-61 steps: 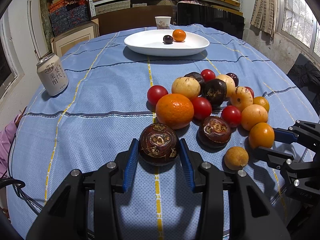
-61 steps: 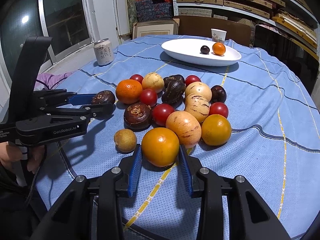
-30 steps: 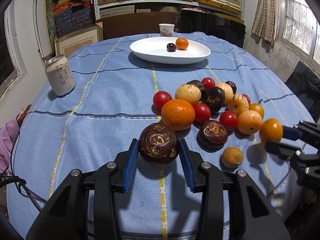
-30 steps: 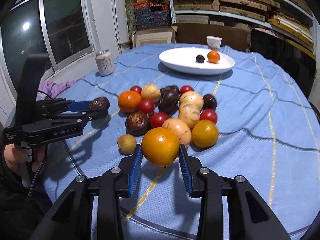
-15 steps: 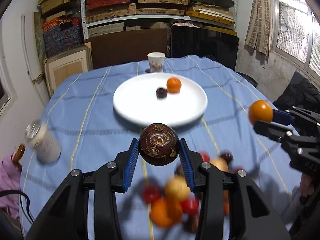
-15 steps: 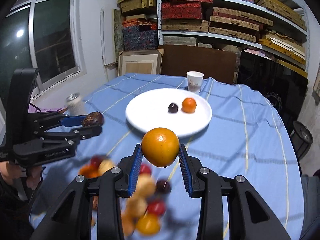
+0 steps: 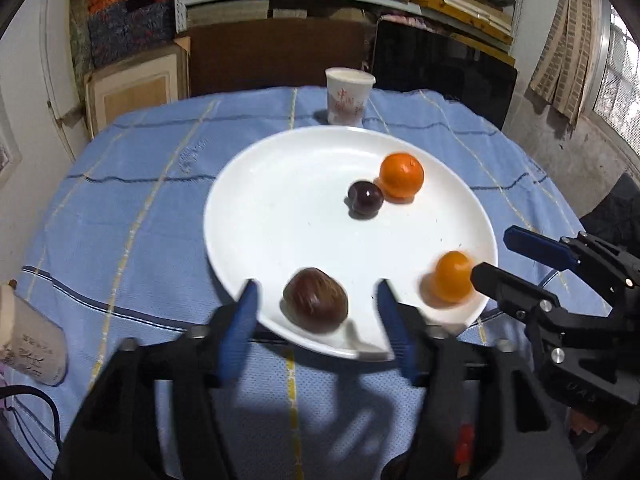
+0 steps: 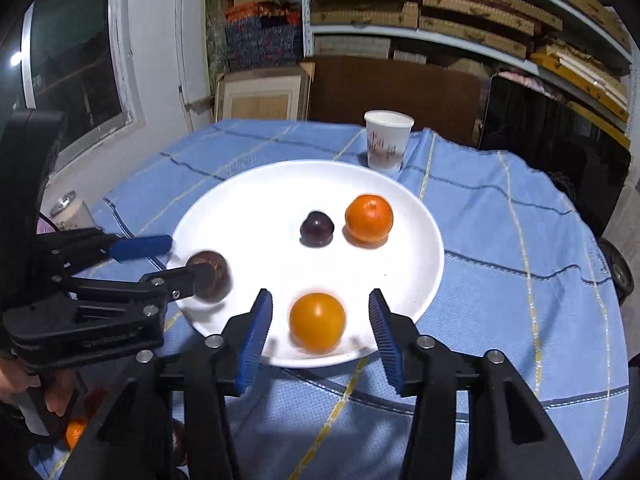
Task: Organize fruits
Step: 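Carry both fruits onto the white plate and open both tools, then move both open tools back to the fruit cluster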
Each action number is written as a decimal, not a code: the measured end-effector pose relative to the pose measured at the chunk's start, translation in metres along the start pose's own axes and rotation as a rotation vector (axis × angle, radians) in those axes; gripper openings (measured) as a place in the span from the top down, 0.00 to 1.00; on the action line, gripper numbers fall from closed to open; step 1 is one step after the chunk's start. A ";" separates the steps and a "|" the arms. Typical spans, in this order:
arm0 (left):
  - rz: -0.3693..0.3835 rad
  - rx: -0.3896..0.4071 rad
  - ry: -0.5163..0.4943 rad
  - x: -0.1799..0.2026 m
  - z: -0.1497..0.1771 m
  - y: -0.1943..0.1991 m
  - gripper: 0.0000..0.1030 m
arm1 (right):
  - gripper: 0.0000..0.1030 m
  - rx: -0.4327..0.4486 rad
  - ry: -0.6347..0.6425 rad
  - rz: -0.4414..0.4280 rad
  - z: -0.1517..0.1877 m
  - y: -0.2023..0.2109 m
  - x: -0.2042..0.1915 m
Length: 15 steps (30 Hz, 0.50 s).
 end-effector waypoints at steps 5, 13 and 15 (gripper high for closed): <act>0.007 0.084 -0.030 0.004 0.008 0.049 0.23 | 0.51 0.019 -0.007 -0.015 0.014 0.038 -0.011; 0.022 0.060 -0.172 0.021 0.108 0.114 0.18 | 0.42 0.034 -0.028 -0.053 0.097 0.119 -0.043; 0.037 0.037 -0.172 0.022 0.136 0.125 0.18 | 0.42 0.037 -0.064 -0.072 0.125 0.132 -0.050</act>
Point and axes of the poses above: each gripper's, at about its wrist camera, not at the fingertips, and y roughly against the way its jaws point, x to its right, z to its underside, the point moved 9 cm from there along -y, roughly the way its jaws point, and after that the axes turned 3 degrees about -z, right-handed, at the moved point
